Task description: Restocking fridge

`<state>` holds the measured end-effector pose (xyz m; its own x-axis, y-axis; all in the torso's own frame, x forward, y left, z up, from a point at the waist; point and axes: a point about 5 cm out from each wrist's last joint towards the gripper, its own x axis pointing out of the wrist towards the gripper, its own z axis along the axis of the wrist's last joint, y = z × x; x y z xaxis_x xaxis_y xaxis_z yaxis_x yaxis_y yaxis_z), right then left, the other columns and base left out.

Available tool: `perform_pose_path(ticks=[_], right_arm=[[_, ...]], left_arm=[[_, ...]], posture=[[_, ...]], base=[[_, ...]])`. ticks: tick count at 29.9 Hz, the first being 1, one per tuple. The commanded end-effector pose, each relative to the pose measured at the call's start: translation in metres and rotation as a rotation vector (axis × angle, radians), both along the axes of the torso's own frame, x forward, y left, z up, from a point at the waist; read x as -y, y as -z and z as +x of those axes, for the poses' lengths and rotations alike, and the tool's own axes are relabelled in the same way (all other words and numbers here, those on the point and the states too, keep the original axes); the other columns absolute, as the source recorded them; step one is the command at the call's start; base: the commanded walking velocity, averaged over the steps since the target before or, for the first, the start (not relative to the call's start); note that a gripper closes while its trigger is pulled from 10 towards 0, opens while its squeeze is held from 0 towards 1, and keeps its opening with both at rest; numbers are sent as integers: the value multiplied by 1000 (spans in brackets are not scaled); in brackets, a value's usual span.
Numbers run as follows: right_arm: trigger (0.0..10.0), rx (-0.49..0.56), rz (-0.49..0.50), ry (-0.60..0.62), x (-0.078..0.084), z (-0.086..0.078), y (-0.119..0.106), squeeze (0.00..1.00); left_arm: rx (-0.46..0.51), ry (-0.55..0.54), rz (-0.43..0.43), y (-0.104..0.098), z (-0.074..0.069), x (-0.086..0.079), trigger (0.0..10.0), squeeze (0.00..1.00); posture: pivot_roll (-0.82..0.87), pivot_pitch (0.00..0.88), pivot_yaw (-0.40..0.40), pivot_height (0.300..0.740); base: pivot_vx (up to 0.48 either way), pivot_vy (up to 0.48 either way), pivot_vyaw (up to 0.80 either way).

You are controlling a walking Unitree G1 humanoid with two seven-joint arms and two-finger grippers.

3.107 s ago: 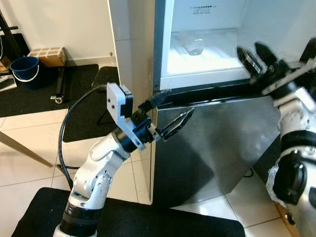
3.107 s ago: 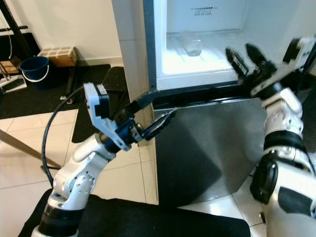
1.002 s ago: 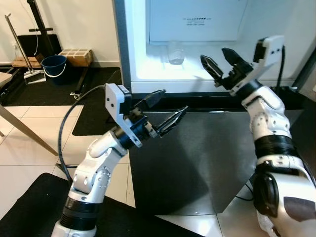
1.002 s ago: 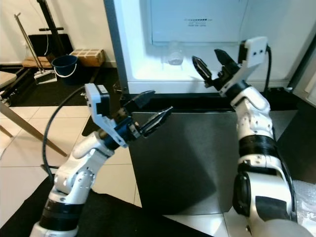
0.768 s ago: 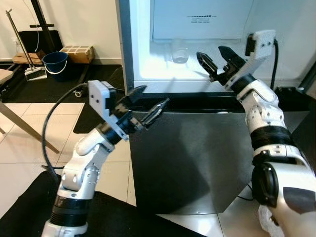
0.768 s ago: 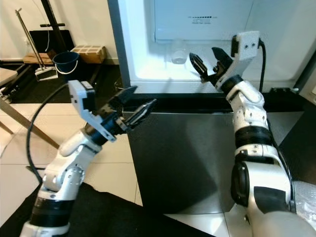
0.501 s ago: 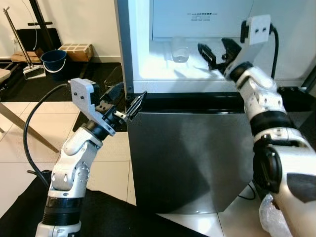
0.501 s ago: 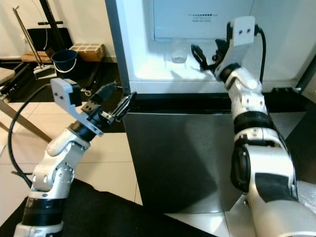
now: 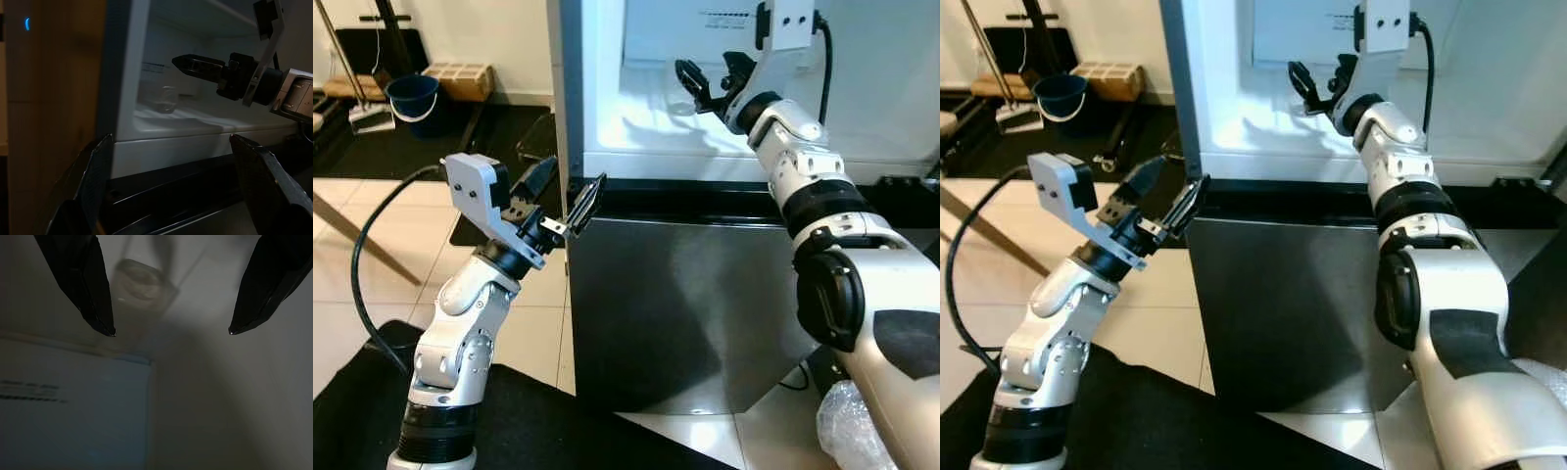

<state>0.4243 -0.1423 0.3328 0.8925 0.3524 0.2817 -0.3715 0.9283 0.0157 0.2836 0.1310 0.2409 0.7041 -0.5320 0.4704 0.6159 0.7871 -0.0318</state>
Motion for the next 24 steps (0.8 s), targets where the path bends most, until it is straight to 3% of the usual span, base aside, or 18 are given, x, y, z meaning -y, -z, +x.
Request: perform_pose_path(ticks=[1,15,16,17,24], right_arm=[[10000,-3,-1,-2,-5,0,-5,0],[10000,-30,-1,44,-9,2,-9,0],[10000,-40,-17,50,-10,3,-8,110],[10000,-41,-33,56,-11,3,-8,992],[10000,-24,-14,57,-16,2,-20,1000]], left_arm=[[3,-3,7,-1,-2,4,10000,0],[0,-6,14,-4,-10,8,10000,0],[0,-6,13,-4,-11,8,10000,0],[1,-5,11,-4,-11,9,10000,0],[1,2,5,-6,-16,12,10000,0]], posture=[[110,91,-58,740],[133,101,-70,740],[134,102,-71,740],[136,107,-74,740],[143,124,-83,740]], base=[[0,0,0],[0,0,0],[0,0,0],[0,0,0],[0,0,0]])
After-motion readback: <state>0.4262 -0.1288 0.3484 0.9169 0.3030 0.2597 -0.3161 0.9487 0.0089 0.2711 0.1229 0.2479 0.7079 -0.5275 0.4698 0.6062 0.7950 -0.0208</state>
